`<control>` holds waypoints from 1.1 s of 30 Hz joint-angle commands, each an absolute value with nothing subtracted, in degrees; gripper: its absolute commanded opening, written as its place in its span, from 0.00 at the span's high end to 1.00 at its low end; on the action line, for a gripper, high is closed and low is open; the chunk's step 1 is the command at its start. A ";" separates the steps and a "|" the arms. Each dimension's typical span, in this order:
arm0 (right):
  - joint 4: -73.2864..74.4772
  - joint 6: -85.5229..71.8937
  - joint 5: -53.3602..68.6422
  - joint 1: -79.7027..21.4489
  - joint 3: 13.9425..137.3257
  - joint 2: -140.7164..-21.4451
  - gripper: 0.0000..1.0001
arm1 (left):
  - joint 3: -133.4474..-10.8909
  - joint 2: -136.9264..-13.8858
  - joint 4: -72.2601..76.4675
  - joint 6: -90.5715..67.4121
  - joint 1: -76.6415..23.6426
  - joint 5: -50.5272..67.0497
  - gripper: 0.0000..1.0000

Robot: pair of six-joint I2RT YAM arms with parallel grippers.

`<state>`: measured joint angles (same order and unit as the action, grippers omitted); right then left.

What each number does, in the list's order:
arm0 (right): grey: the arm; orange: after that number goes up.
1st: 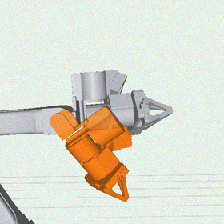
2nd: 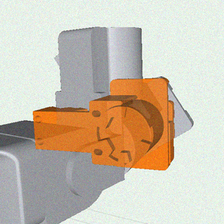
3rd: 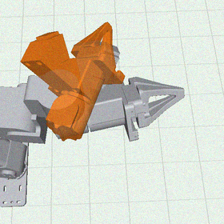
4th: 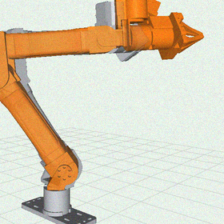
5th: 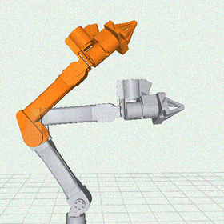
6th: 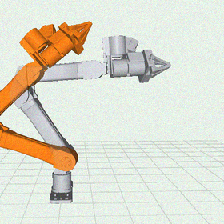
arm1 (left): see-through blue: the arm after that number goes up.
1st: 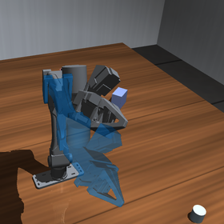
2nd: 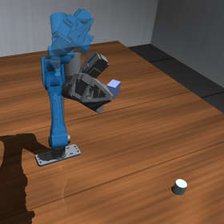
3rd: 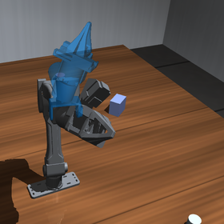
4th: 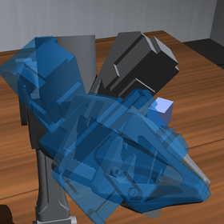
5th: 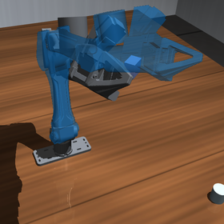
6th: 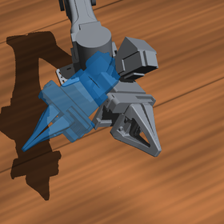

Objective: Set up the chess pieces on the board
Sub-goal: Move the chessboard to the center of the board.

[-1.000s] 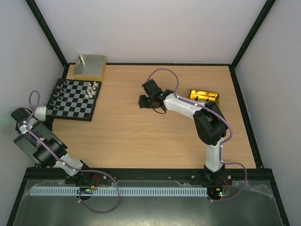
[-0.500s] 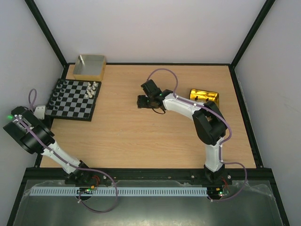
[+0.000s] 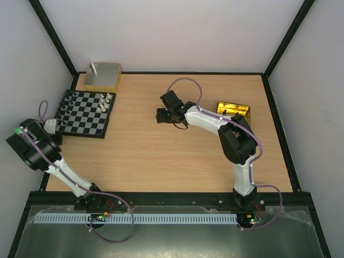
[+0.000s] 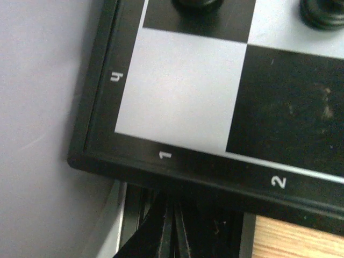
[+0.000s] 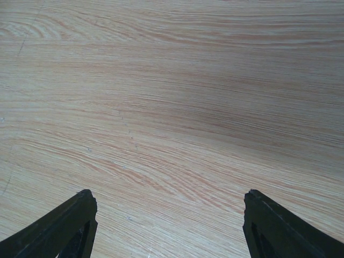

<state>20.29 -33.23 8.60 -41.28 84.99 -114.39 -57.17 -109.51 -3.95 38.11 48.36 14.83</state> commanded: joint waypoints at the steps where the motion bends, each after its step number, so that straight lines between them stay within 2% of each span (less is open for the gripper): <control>1: 21.66 -32.92 7.57 -41.53 86.75 -115.39 0.28 | -57.98 -111.07 0.64 37.02 46.91 15.39 0.97; 23: 20.83 -32.65 7.32 -41.50 85.72 -116.02 0.28 | -50.73 -98.44 -7.71 39.71 41.75 17.45 0.98; 33: 20.58 -32.44 6.76 -41.48 84.48 -115.60 0.28 | -48.01 -96.69 -8.94 39.39 37.70 16.48 0.97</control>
